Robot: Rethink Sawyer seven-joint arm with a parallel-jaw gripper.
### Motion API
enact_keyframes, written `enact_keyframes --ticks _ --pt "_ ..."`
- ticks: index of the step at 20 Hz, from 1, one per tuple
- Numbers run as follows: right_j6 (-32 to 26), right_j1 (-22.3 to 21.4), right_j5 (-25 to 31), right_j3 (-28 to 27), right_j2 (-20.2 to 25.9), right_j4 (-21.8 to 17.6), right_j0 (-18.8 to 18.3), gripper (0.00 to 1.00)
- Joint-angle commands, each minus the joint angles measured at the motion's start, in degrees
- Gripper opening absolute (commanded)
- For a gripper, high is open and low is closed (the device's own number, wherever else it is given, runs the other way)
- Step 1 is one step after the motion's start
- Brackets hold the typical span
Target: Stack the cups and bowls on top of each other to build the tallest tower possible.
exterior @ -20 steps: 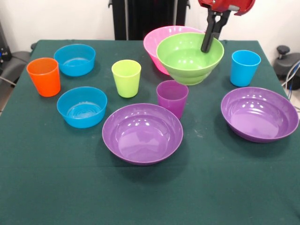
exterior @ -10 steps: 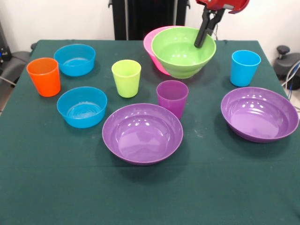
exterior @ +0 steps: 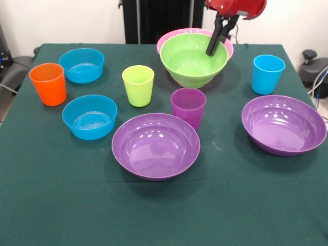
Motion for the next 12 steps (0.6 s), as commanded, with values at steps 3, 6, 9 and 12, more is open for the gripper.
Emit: enact_keyframes --ticks 3,6,9,12 --pt "-2.97 6.51 -0.85 1.77 -1.32 -5.76 1.35 0.00" --pt "-2.26 6.68 -2.80 2.95 -1.58 -5.92 1.29 0.00" --pt "-1.36 6.69 -3.59 3.75 -2.36 -6.70 1.77 0.00" --pt "-0.85 6.92 -3.89 3.70 -2.97 -7.30 2.10 0.00"
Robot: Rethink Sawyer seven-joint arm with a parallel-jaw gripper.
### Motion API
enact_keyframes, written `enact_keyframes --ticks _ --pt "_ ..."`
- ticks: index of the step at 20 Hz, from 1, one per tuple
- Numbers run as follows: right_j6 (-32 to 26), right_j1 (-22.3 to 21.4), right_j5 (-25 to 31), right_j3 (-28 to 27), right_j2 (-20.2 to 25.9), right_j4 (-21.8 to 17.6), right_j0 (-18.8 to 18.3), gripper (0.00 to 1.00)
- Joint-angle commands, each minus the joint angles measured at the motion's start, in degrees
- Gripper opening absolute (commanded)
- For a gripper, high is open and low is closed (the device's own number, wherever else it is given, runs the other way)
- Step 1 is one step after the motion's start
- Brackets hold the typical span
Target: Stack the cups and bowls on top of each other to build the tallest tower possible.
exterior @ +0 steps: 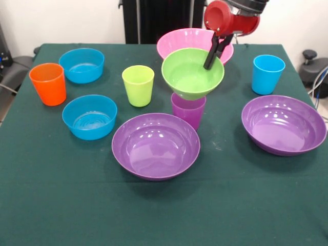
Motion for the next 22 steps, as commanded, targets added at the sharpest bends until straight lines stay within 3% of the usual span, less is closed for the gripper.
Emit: enact_keyframes --ticks 1,22 --pt "-1.15 2.69 -3.02 3.50 -2.09 -5.92 1.21 0.00" --pt "0.61 5.42 -6.79 2.91 -2.38 -4.38 2.24 0.00"
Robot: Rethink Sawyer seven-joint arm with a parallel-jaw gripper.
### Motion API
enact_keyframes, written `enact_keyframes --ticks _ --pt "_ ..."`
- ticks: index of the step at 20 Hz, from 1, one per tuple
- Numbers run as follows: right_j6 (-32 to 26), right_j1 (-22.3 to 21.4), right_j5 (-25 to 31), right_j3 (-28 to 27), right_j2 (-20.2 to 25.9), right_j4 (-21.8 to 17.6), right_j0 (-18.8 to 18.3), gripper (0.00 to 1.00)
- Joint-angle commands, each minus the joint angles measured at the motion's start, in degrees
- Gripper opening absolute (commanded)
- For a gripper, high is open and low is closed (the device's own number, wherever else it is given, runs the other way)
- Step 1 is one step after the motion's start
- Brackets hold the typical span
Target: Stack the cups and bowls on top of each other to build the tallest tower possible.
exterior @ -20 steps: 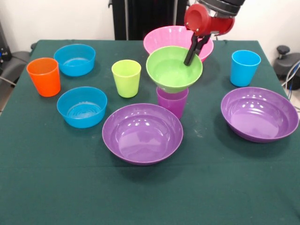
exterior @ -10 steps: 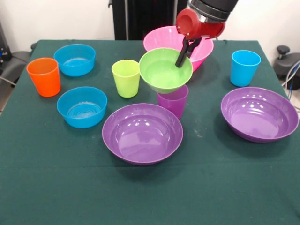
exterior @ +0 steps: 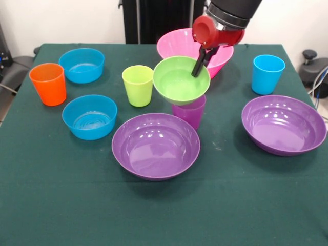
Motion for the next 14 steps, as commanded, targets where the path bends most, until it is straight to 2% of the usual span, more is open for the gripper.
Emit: enact_keyframes --ticks 1,14 --pt "0.81 2.22 -6.02 2.57 0.36 -3.72 1.58 0.00" --pt "2.72 3.18 -5.59 2.09 -1.01 -2.66 3.79 0.00"
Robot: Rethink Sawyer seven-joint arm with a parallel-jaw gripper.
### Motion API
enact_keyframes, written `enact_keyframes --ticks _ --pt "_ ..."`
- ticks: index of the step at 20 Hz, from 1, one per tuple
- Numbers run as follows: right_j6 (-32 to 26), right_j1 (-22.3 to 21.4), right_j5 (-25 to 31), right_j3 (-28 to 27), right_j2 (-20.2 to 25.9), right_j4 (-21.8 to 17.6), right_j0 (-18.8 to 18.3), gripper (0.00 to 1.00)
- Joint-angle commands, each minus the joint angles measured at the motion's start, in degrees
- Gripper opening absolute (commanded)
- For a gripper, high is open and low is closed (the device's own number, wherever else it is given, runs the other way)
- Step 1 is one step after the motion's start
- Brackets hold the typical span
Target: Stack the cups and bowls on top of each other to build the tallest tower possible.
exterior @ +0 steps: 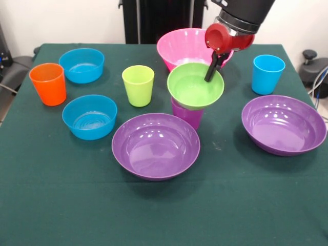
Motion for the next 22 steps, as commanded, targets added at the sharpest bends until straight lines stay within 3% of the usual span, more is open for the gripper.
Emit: enact_keyframes --ticks 1,15,22 --pt "2.85 1.99 -3.06 1.72 -0.96 -2.55 1.67 0.00" --pt "3.42 2.69 -2.06 0.86 -3.45 -2.12 3.43 0.00" --pt "3.68 3.63 -4.71 1.43 -2.89 -1.17 2.79 0.00"
